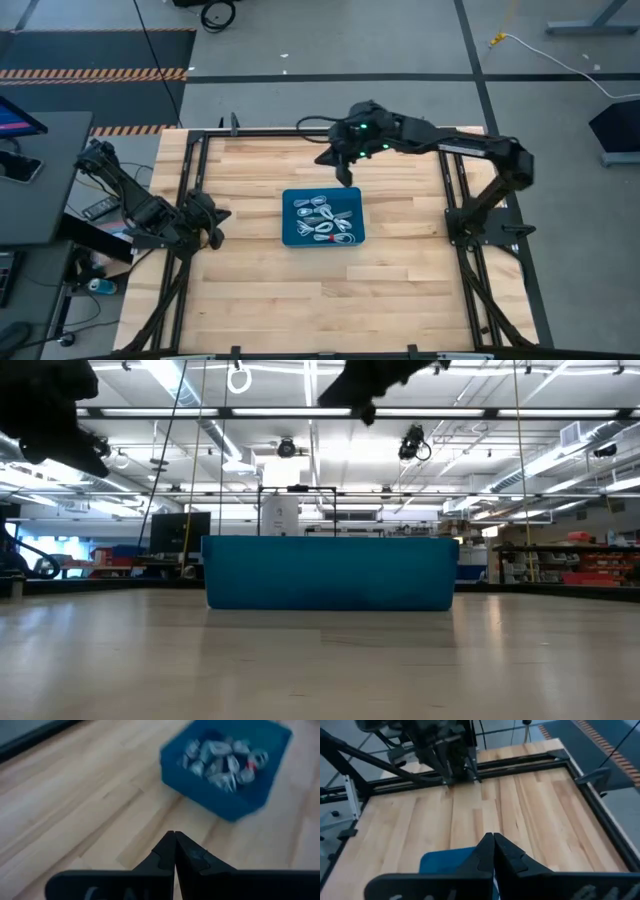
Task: Pick and place USB-C Cables
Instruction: Adjust the bin into the center of the table
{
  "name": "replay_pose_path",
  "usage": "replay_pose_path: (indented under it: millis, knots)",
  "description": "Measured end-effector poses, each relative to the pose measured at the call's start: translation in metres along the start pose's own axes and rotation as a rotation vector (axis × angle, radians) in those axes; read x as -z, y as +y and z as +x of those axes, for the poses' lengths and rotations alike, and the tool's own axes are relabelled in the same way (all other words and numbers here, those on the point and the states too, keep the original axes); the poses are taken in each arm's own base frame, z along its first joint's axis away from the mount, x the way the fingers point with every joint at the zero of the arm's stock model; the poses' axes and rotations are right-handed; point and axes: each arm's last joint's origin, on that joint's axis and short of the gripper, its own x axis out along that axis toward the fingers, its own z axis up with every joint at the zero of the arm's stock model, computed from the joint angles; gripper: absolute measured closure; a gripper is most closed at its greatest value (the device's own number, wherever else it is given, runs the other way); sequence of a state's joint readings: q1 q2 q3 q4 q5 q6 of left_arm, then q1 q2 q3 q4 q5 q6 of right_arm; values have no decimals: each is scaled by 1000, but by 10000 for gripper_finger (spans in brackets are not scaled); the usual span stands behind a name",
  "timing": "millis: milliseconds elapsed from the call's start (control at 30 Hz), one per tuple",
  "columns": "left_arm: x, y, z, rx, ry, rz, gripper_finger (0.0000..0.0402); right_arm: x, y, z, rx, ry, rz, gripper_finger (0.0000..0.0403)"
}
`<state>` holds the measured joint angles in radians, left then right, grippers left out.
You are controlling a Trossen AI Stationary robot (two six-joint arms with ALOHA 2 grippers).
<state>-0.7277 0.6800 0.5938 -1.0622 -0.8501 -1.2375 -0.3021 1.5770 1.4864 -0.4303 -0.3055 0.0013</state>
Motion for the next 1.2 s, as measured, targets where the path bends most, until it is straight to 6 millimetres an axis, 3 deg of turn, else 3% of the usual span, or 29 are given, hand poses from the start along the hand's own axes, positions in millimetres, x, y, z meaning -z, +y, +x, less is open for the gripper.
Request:
replay_pose_path:
  millis: [100,233,333,533,667,800,1200]
  knots:
    - [1,-1,0,13,25,90,390,-4,15,-23,30,1,-40,397]
    - [-6,2,0,-85,-194,109,389,0,28,-44,111,59,-42,398]
    - [-3,8,1,-129,-262,82,389,4,33,-49,119,102,-38,398]
    - [35,17,24,-67,-318,-6,388,7,39,-42,99,123,-47,398]
    - [49,5,27,85,-346,93,386,9,38,-35,96,140,-46,398]
    - [48,0,16,197,-358,201,385,10,35,-32,94,142,-41,398]
    - [29,27,2,269,-435,261,385,3,34,-32,97,77,-33,398]
